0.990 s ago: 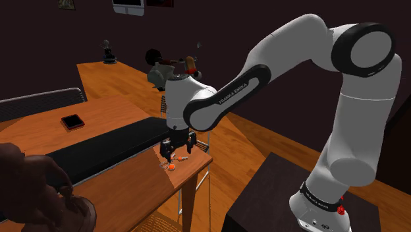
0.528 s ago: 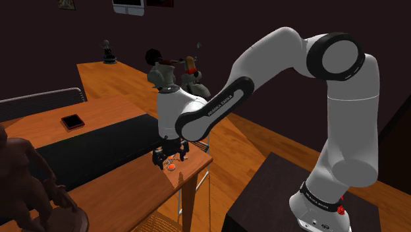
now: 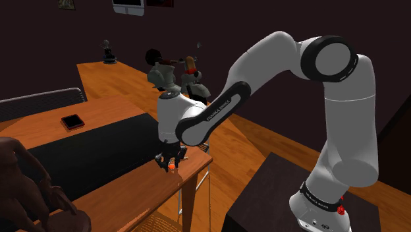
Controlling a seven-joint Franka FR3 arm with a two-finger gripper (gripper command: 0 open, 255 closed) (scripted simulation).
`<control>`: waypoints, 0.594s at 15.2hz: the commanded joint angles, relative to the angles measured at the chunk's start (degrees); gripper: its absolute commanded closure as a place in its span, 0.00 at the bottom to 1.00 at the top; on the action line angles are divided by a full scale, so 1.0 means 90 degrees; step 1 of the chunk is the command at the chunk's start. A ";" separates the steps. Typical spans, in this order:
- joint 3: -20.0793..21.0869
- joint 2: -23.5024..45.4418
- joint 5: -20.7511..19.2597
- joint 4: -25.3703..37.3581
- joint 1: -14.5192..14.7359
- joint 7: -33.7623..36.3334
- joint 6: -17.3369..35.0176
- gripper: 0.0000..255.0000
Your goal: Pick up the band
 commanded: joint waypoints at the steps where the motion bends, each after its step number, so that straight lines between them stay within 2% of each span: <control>1: -0.0024 0.0031 0.0000 -0.0022 -0.0013 0.0006 0.0008 1.00; 9: 0.0015 -0.0062 0.0056 -0.0007 -0.0045 -0.0035 -0.0095 1.00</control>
